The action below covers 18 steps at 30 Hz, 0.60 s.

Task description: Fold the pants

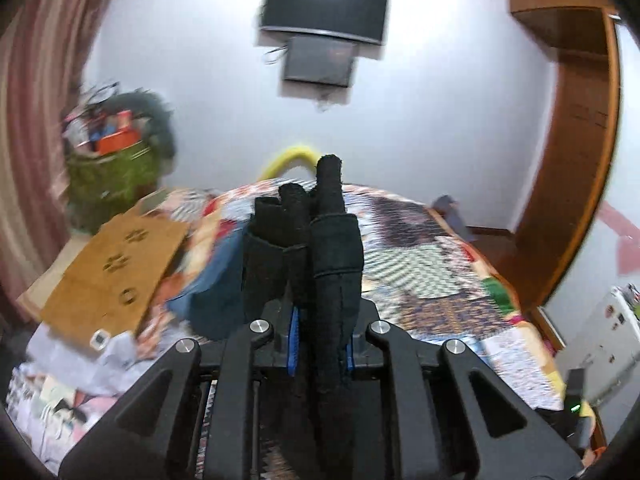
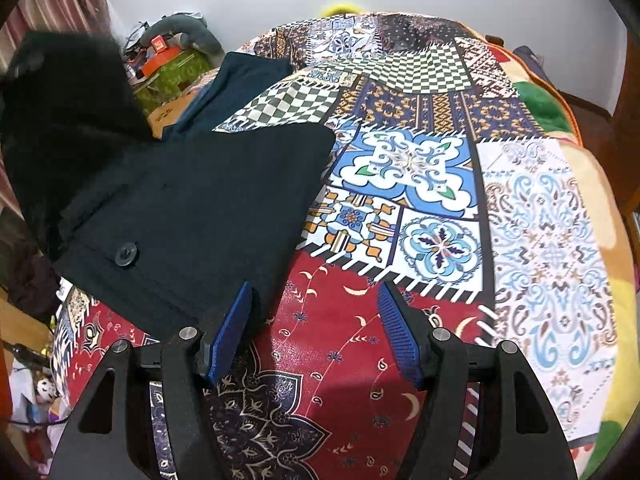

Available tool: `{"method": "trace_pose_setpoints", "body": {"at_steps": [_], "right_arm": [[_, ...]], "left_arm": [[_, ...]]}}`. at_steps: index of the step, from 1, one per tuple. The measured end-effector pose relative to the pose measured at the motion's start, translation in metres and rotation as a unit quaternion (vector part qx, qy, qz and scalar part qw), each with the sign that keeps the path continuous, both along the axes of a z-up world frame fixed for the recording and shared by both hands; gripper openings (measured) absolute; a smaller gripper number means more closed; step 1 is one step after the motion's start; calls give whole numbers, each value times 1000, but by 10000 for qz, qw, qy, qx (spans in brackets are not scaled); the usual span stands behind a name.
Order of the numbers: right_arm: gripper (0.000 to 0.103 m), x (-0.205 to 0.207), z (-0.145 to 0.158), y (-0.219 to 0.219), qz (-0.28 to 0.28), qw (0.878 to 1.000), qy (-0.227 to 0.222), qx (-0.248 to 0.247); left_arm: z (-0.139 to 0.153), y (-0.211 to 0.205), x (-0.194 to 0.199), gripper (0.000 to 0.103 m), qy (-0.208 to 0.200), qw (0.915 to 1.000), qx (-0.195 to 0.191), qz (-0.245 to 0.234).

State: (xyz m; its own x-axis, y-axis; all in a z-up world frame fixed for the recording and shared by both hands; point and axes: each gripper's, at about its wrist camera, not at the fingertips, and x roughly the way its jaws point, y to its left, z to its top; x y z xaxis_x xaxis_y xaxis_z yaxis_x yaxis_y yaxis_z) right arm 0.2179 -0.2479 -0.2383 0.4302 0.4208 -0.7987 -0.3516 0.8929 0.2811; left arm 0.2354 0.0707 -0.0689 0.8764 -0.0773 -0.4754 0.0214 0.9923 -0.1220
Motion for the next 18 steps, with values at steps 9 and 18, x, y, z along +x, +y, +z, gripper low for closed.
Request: {"method": "trace_pose_setpoints", "body": {"at_steps": [9, 18], "right_arm": [[61, 0, -6, -8, 31, 9997, 62, 252], [61, -5, -4, -11, 38, 9996, 13, 281]], "left_arm": [[-27, -110, 31, 15, 477, 9910, 150, -1241], [-85, -169, 28, 16, 1590, 9653, 561, -1993]]}}
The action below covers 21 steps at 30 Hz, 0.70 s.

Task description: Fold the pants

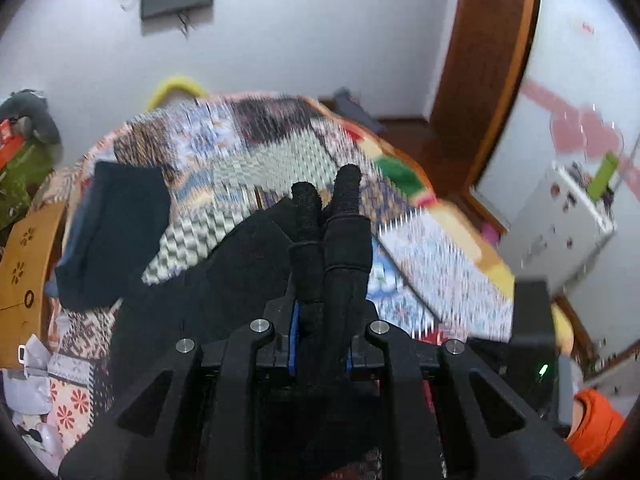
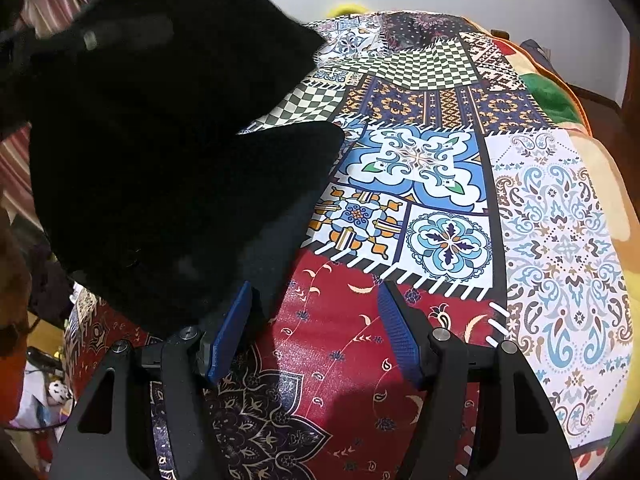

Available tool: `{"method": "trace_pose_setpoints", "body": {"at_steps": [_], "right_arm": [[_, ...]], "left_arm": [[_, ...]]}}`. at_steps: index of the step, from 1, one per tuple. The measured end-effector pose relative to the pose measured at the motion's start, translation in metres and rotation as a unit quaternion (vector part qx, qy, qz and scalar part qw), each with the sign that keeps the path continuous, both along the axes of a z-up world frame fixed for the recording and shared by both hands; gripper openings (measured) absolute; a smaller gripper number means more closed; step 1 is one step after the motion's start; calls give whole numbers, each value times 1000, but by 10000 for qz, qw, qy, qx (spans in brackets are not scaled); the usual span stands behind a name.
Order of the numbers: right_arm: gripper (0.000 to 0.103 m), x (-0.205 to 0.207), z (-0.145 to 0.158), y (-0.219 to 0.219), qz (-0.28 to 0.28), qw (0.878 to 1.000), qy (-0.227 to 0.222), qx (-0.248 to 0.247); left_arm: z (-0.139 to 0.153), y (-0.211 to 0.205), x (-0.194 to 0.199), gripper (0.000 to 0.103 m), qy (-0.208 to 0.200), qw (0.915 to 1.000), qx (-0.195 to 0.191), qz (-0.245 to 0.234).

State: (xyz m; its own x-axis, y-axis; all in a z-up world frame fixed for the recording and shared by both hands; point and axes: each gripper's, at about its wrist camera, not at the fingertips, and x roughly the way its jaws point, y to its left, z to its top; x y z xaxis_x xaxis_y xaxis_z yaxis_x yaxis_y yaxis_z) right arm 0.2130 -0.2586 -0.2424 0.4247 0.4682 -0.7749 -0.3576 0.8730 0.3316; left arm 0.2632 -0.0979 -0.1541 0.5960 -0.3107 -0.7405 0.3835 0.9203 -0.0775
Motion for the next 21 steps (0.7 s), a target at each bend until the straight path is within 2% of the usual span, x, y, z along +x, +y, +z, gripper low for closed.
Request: {"method": "trace_pose_setpoints", "body": {"at_steps": [2, 4, 6, 8, 9, 13, 14, 17, 21], "right_arm": [[61, -1, 1, -1, 2, 10000, -18, 3], [61, -2, 2, -2, -1, 10000, -33, -1], [61, -3, 3, -2, -12, 10000, -55, -10], [61, -4, 5, -3, -19, 10000, -69, -12], [61, -5, 5, -3, -24, 10000, -63, -4], [61, -7, 7, -5, -40, 10000, -52, 8], [61, -8, 8, -5, -35, 10000, -44, 10], [61, -13, 13, -7, -21, 10000, -87, 7], [62, -18, 17, -12, -20, 10000, -76, 13]], "left_arm": [[-10, -8, 1, 18, 420, 9989, 165, -158], [-13, -6, -1, 28, 724, 9967, 173, -316], [-12, 0, -8, 41, 783, 9961, 94, -401], [-4, 4, -17, 65, 687, 9965, 54, -465], [3, 8, -22, 72, 558, 9973, 13, -477], [25, 27, -21, 91, 159, 9994, -101, -294], [31, 36, -16, 96, 1, 9999, -67, -119], [33, 59, 6, 98, -210, 9990, 177, 350], [22, 88, 49, 98, -86, 9959, 445, 781]]}}
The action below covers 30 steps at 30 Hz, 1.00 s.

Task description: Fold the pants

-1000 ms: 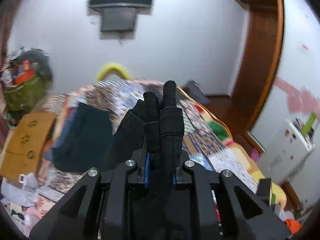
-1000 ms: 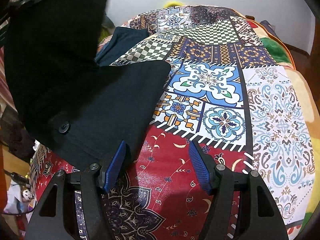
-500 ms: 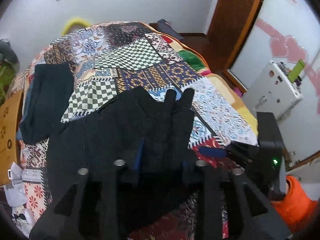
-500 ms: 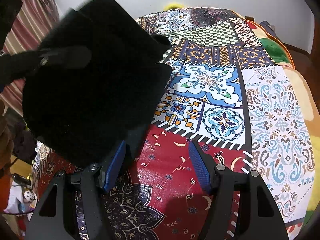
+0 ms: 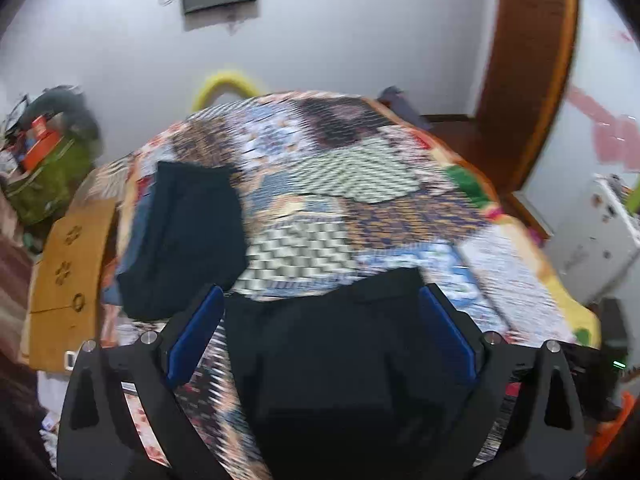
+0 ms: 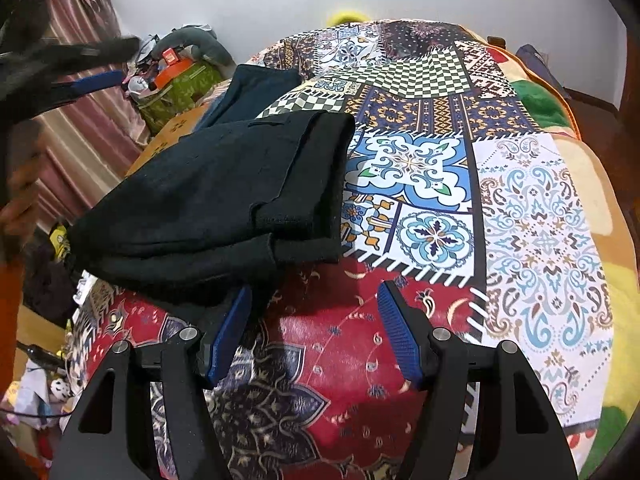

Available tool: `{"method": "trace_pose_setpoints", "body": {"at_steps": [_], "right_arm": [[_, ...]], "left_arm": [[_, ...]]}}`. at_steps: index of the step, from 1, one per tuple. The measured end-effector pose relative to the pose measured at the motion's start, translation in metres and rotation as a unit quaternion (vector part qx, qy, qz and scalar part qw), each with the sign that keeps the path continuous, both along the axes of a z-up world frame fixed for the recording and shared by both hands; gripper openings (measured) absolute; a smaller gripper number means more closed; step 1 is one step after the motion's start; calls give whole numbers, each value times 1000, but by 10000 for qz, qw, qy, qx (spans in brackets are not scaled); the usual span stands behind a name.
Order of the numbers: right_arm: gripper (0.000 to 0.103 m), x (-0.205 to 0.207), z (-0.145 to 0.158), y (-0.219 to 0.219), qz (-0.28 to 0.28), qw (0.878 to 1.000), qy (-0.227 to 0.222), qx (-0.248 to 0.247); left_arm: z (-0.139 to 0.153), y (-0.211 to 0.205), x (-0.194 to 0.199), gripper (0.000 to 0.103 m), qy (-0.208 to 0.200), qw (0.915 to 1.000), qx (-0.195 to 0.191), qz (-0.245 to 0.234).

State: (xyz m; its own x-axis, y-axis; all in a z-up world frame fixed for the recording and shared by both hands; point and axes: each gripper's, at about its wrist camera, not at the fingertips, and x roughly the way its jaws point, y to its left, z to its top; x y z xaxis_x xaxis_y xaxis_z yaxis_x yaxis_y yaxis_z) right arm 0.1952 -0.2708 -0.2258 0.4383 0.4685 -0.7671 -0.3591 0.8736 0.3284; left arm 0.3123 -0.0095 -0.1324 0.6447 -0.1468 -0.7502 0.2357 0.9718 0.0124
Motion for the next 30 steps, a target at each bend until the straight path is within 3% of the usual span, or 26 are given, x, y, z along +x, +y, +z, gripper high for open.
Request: {"method": "trace_pose_setpoints", "body": {"at_steps": [8, 13, 16, 22, 30], "right_arm": [[62, -9, 12, -12, -202, 9997, -102, 27], [62, -11, 16, -17, -311, 9994, -149, -23], [62, -12, 19, -20, -331, 9993, -186, -60], [62, -13, 25, -23, -335, 9990, -298, -82], [62, -21, 41, -17, -204, 9981, -576, -50]], "left_arm": [[-72, 38, 88, 98, 787, 9922, 739, 616], [-143, 50, 111, 99, 1613, 9756, 1320, 693], [-152, 59, 93, 99, 1512, 9788, 1240, 614], [-146, 71, 39, 99, 1359, 9769, 1517, 655], [-121, 94, -42, 99, 1409, 9826, 950, 743]]}}
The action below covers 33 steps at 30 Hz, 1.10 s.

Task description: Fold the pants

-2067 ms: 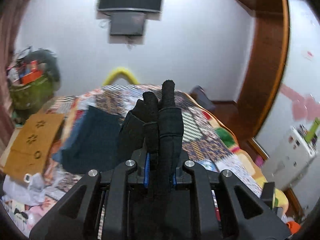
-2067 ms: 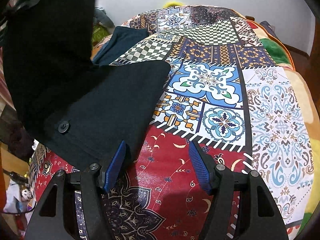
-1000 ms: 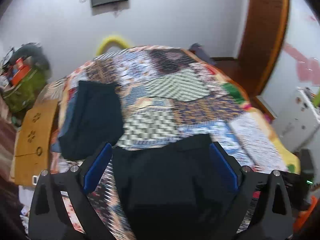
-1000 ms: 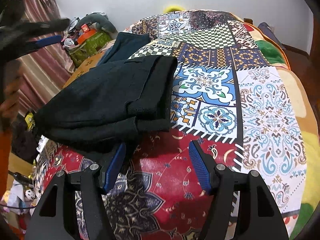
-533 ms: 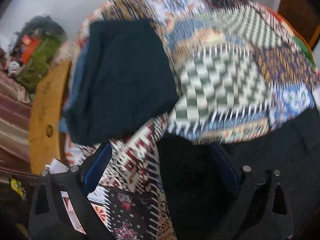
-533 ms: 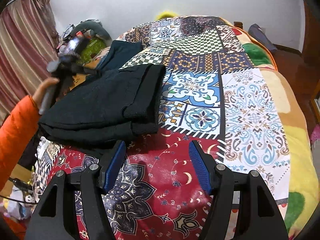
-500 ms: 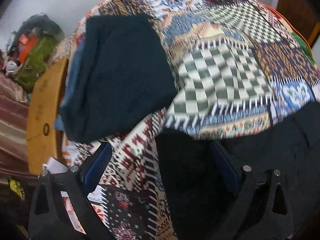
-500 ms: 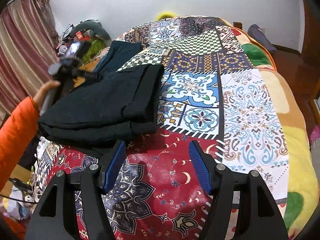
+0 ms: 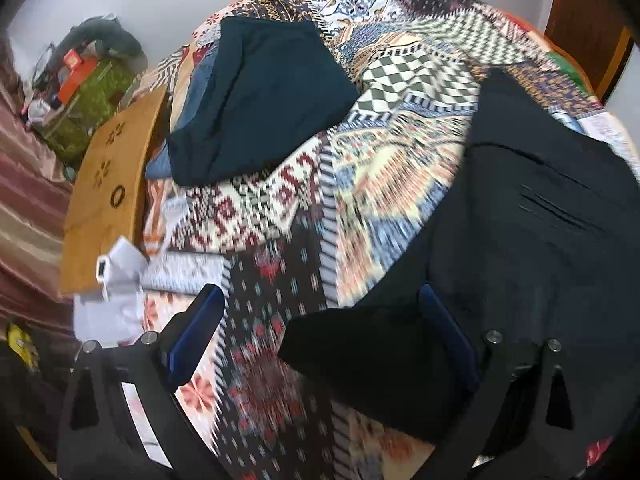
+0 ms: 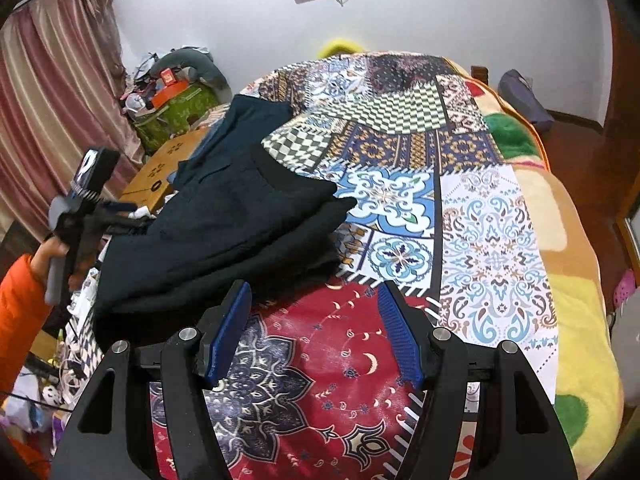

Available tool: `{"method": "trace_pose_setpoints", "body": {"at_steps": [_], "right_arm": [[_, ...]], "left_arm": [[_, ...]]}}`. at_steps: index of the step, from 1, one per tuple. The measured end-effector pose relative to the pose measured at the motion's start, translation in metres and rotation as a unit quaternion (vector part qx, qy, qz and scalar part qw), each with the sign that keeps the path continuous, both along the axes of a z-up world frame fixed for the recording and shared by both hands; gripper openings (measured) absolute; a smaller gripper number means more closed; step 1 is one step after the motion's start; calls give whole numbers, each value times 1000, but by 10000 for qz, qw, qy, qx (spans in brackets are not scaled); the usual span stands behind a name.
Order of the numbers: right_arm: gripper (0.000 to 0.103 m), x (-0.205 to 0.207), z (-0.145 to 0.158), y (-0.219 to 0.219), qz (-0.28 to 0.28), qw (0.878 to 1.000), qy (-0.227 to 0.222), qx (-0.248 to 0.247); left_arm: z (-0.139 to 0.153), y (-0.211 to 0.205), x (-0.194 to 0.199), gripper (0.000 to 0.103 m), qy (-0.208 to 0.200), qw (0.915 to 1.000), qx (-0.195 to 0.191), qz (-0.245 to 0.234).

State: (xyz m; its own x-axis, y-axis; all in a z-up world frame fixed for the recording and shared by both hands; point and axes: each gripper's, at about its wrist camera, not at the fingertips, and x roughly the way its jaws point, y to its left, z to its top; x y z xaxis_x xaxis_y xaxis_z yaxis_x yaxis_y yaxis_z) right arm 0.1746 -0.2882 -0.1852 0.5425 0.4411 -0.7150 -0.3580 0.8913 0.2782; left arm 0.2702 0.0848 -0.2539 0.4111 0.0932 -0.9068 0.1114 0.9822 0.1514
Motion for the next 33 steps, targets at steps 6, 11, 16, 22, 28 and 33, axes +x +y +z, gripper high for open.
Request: {"method": "trace_pose_setpoints", "body": {"at_steps": [6, 11, 16, 22, 28, 33], "right_arm": [[62, -3, 9, 2, 42, 9999, -158, -20], [62, -4, 12, 6, 151, 9996, -217, 46], [62, -7, 18, 19, 383, 9986, -349, 93], [46, -3, 24, 54, 846, 9952, -428, 258], [31, 9, -6, 84, 1148, 9934, -31, 29], [26, 3, -19, 80, 1218, 9923, -42, -211]], "left_arm": [[12, -9, -45, 99, -89, 9976, -690, -11], [24, -27, -66, 95, -354, 9973, -640, -76], [56, -47, -86, 82, -979, 9936, -385, -413], [89, -69, -88, 52, -1463, 9822, -858, -810], [52, -76, -68, 27, -821, 9889, -938, -806], [35, -55, -82, 35, -740, 9868, -1225, -762]]}}
